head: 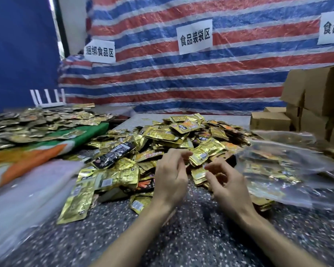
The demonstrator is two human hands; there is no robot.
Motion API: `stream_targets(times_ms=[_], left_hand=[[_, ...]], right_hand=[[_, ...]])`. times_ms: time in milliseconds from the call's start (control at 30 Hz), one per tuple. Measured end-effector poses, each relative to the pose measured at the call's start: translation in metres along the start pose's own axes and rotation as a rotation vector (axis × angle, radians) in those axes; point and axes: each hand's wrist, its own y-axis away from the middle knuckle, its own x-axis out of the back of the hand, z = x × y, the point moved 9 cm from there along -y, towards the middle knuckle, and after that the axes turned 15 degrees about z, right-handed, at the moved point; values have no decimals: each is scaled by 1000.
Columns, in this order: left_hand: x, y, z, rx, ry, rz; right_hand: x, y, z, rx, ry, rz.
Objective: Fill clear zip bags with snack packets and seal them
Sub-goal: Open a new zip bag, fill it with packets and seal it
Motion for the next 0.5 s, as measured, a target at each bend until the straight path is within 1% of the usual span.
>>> stream_targets(times_ms=[133,200,267,333,433,467,500], left_hand=[[36,-4,-9,-165,-250,-102],[66,-10,-29,-189,-430,-131],[103,-24,-54,-179,-650,-119],[144,-40,-81,-98,-936,-88],[209,-50,-122,159,-1336,-69],[227,-47,-137,254,-1427,-105],[239,-41,-151,344,-1491,-176]], right_hand=[[3,-1,2,-24,-19,-4],[3,0,0,-22,-40,-16],[3,1,0,-24,-48,-20],[3,0,0,-29,-53,-22],[2,1,-1,-37,-60,-39],[2,2,-1,-41,-61,-48],[2,2,-1,-44,-60,-56]])
